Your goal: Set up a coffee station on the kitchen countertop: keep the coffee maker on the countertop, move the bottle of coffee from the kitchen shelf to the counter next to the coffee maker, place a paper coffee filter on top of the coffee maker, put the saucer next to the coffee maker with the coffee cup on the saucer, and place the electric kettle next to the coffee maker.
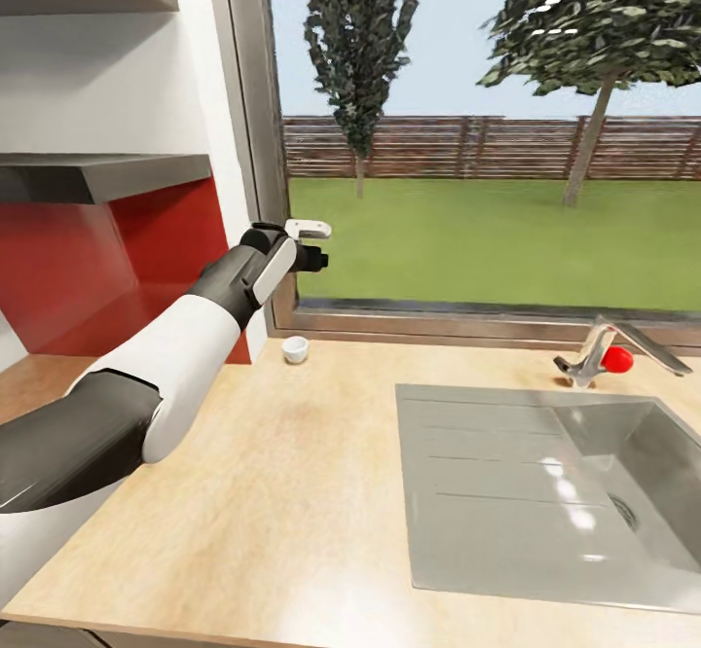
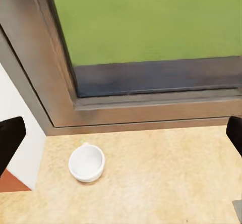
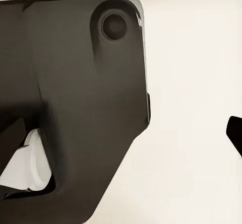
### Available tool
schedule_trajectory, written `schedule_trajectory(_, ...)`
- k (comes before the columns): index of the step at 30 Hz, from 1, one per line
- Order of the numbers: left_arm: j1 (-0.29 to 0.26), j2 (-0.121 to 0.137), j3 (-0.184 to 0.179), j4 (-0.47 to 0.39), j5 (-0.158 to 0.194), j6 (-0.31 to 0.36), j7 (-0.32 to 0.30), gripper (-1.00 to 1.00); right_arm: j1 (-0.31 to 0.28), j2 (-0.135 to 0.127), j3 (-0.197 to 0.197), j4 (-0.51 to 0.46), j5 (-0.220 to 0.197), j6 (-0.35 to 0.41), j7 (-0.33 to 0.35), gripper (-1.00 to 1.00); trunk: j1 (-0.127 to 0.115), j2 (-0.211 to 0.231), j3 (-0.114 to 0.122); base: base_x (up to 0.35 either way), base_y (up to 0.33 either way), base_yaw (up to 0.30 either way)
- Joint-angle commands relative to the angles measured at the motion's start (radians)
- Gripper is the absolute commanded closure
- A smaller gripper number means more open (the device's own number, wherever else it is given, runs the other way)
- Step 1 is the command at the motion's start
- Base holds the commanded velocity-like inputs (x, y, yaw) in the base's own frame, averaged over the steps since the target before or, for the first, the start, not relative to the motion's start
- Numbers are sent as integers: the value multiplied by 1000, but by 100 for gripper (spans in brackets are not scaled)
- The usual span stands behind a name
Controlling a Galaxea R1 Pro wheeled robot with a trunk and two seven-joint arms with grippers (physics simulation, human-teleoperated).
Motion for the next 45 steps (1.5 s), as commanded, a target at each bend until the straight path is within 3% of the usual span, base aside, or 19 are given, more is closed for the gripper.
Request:
schedule_trajectory(1, -1, 1, -5, -1, 11, 3, 8, -100, -1, 0, -4, 1, -5, -4, -1, -100, 1, -2, -2, 273, -22, 0)
schedule_trajectory(36, 42, 7, -4, 0, 8, -1, 9, -100, -1, 2, -4, 1, -6, -6, -1, -100, 1, -2, -2, 29, -1, 0)
schedule_trajectory(45, 55, 8, -3, 0, 8, -2, 8, -100, -1, 2, -4, 1, -6, -5, 2, -100, 1, -2, -2, 97, 0, -184)
